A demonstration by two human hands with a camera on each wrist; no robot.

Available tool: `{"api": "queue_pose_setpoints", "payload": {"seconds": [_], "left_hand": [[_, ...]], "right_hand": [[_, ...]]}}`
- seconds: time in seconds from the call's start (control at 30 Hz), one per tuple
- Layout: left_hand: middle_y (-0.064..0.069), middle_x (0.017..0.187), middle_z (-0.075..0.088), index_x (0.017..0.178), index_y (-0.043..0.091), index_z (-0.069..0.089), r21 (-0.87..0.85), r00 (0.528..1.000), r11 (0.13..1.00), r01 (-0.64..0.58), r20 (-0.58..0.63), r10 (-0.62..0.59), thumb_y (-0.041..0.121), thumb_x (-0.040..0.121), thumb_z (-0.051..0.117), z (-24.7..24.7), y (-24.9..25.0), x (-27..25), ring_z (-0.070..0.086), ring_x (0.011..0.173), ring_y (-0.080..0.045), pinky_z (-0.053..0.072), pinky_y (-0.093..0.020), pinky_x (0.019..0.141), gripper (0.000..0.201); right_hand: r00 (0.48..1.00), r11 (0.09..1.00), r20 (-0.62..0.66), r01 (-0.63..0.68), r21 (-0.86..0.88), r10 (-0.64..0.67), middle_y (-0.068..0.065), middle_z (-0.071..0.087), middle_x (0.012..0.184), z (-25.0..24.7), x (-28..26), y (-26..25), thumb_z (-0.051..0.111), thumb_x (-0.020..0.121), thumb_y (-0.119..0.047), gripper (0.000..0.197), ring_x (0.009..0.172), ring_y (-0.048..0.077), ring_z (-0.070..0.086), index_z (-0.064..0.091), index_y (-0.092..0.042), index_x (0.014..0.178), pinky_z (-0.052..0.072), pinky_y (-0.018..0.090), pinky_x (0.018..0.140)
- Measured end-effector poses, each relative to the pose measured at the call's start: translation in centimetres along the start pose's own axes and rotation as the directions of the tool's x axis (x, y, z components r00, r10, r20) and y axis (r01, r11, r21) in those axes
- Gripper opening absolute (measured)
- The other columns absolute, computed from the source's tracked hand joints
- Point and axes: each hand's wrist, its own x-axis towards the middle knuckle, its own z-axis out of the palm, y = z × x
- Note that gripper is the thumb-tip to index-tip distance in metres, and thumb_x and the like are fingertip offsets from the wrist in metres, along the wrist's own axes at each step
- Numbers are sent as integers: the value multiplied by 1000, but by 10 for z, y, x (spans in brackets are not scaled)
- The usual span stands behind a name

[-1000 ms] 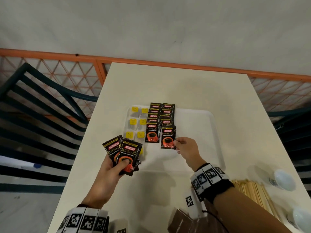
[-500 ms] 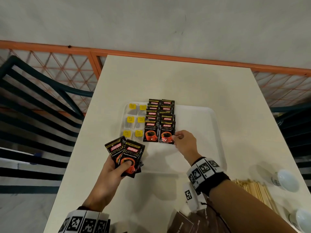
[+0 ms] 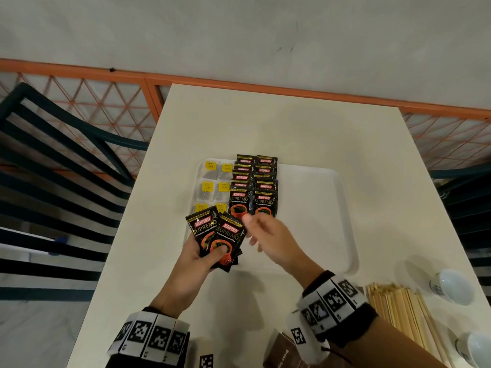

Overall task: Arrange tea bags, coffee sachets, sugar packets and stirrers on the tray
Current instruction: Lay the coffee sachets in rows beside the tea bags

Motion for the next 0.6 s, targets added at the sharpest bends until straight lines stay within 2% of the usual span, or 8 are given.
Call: {"api": "queue_pose_setpoints", "payload": {"seconds": [0.07, 0.1, 0.2, 0.3, 0.37, 0.43, 0.5, 0.6], "left_hand": [[4, 94, 73, 109, 26, 55, 6, 1000, 1000, -26, 8, 26, -7, 87, 52, 3, 1, 0, 69, 89, -17, 56, -30, 71, 40], [4, 94, 73, 108, 27, 55, -1, 1000, 1000, -27, 9, 27, -5, 88, 52, 5, 2, 1, 70, 88, -16, 56, -30, 71, 38], [1, 99, 73, 111, 26, 56, -63, 1000, 998, -5, -21, 4, 3, 92, 47, 6, 2, 2, 69, 91, -21, 54, -37, 78, 31], [-3, 109, 69, 121, 22, 51, -80, 998, 997, 10, -67, -15, 7, 95, 43, 3, -1, 3, 67, 97, -21, 54, -35, 78, 31], [-3, 111, 67, 121, 24, 51, -67, 996, 998, 5, -93, -11, 5, 95, 44, -2, -3, 3, 67, 98, -19, 55, -35, 77, 33], [-7, 114, 65, 120, 23, 51, -70, 991, 997, 7, -134, -17, 4, 95, 44, -6, -5, 3, 65, 99, -22, 55, -38, 79, 32], [-11, 116, 64, 122, 19, 50, -80, 987, 997, 16, -157, -29, 4, 95, 44, -10, -5, 3, 65, 100, -24, 53, -40, 83, 32], [-9, 115, 65, 123, 18, 50, -72, 988, 997, 14, -152, -25, 5, 95, 44, -13, -6, 1, 66, 98, -20, 54, -37, 83, 32]], "right_hand": [[994, 1000, 105, 19, 24, -21, -16, 59, 83, 8, -9, -1, 59, 88, -35, 20, 72, -3, 58, 54, -24, 103, 44, 9, 56], [993, 1000, 114, 20, 21, -22, -14, 59, 88, 11, -10, 1, 61, 87, -32, 24, 74, -1, 59, 51, -25, 108, 45, 9, 56], [997, 999, 79, -27, 31, 25, 1, 61, 104, 15, -9, 5, 59, 89, -27, 36, 78, 7, 60, 42, -22, 119, 53, 19, 61], [994, 978, 83, -88, 190, 74, -1, 60, 102, 13, -8, 10, 56, 91, -15, 36, 84, 10, 64, 34, -28, 116, 57, 22, 63], [994, 964, 41, -111, 240, 104, 1, 62, 103, 9, -2, 14, 57, 90, -12, 35, 90, 17, 66, 38, -26, 116, 57, 24, 64], [989, 974, -66, -115, 196, 130, 4, 64, 97, 4, 6, 16, 62, 87, -14, 23, 78, 13, 66, 48, -17, 105, 53, 18, 57], [978, 989, -163, -113, 97, 128, 2, 65, 83, 1, 17, 19, 65, 85, -18, 13, 62, 8, 61, 53, -15, 88, 47, 14, 48], [962, 992, -248, -102, 79, 118, 2, 62, 75, 1, 33, 21, 69, 83, -17, 13, 55, 7, 58, 59, -9, 86, 46, 11, 44]]}}
